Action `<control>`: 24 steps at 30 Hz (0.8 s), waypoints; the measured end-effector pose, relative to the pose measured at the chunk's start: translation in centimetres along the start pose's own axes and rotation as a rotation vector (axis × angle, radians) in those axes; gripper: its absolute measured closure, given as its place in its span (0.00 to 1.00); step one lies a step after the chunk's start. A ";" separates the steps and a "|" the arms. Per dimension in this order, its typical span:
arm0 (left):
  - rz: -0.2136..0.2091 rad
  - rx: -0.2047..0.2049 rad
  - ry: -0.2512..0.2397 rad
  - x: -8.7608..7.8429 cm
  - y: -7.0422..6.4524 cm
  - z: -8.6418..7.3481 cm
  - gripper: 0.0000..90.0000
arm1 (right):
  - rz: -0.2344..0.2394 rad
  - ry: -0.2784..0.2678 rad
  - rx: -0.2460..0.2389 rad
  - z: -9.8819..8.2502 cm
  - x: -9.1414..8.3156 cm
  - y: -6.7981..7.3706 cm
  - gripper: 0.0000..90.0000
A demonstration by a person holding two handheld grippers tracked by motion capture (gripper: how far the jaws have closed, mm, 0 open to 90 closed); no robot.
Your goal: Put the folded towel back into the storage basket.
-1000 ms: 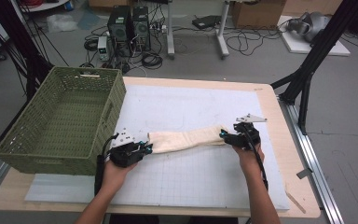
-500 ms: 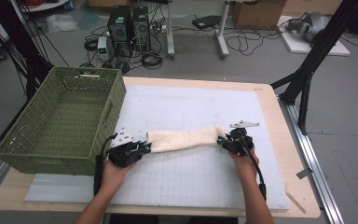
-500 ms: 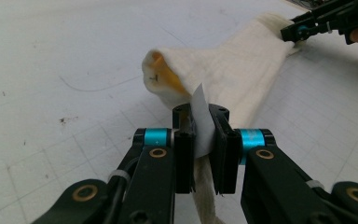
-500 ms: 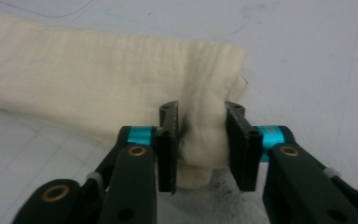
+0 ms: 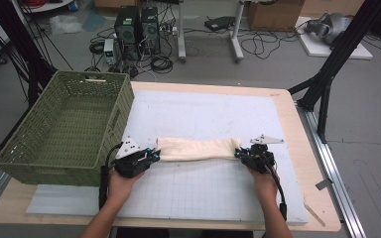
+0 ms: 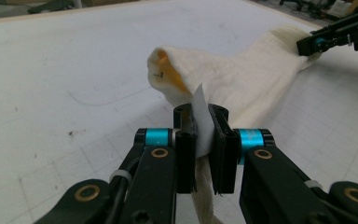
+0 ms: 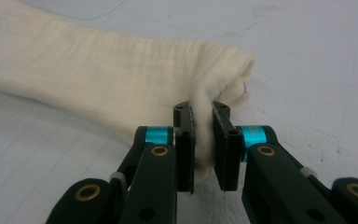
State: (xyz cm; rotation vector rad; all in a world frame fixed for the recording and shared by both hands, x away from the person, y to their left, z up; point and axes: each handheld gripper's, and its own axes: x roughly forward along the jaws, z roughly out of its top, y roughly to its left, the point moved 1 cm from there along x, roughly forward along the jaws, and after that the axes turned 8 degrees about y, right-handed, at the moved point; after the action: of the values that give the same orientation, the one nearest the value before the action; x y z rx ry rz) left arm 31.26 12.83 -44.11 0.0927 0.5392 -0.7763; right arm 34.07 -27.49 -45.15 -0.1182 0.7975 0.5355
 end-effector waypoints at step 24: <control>-0.074 0.065 -0.067 -0.4 -1.3 0.8 0.94 | 0.025 -0.230 -0.105 -2.9 -8.2 0.8 0.90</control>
State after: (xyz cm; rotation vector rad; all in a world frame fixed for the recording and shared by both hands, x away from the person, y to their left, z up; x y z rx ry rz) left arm 30.48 11.93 -43.11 0.1069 0.4557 -0.8660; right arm 27.09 -31.01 -41.34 -0.1404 0.5472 0.6029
